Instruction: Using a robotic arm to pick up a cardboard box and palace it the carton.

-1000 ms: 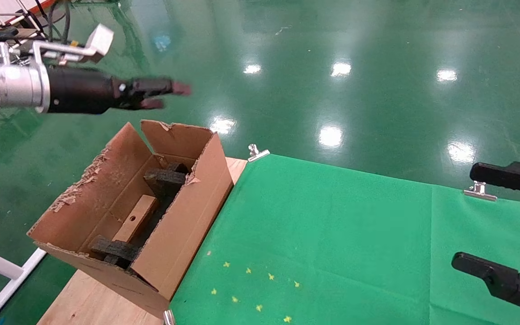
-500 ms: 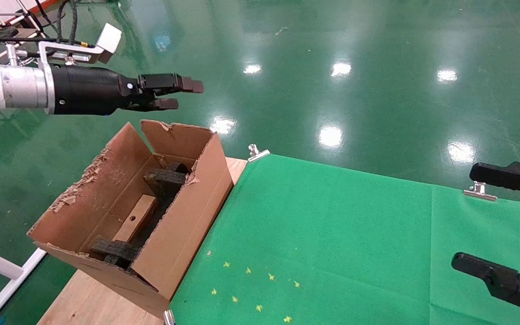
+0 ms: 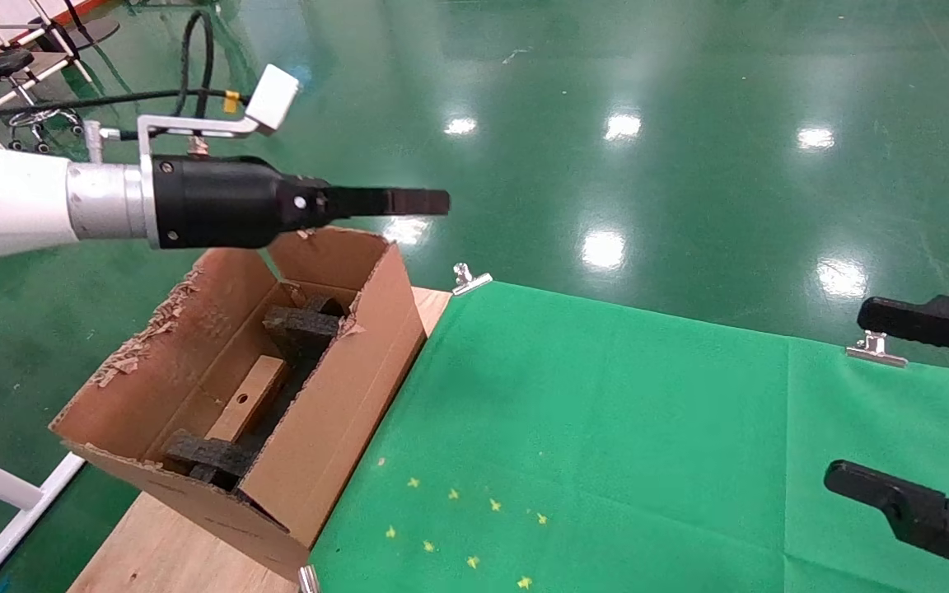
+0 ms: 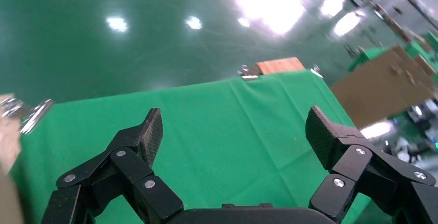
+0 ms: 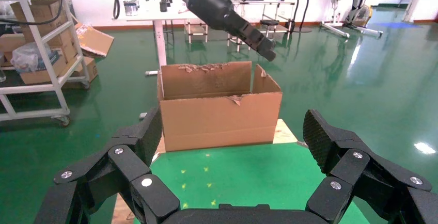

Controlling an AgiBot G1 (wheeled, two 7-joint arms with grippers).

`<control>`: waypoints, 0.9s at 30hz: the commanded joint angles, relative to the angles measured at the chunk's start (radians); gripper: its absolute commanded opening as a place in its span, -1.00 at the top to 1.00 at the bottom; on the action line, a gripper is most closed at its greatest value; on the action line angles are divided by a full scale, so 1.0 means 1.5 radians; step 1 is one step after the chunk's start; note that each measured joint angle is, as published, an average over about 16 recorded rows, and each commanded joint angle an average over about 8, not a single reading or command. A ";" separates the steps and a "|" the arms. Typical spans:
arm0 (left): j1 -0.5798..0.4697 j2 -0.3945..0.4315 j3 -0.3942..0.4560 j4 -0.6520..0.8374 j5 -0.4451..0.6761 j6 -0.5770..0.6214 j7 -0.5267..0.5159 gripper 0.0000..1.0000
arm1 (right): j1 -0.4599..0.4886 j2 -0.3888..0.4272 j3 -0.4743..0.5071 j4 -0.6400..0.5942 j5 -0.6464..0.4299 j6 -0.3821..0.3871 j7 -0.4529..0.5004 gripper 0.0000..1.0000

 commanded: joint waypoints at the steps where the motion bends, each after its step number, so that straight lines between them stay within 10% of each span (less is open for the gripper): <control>1: 0.020 -0.003 -0.017 -0.024 -0.008 0.003 0.015 -1.00 | 0.000 0.000 0.000 0.000 0.000 0.000 0.000 -1.00; 27: 0.287 -0.040 -0.239 -0.341 -0.111 0.035 0.218 -1.00 | 0.000 0.000 0.000 0.000 0.000 0.000 0.000 -1.00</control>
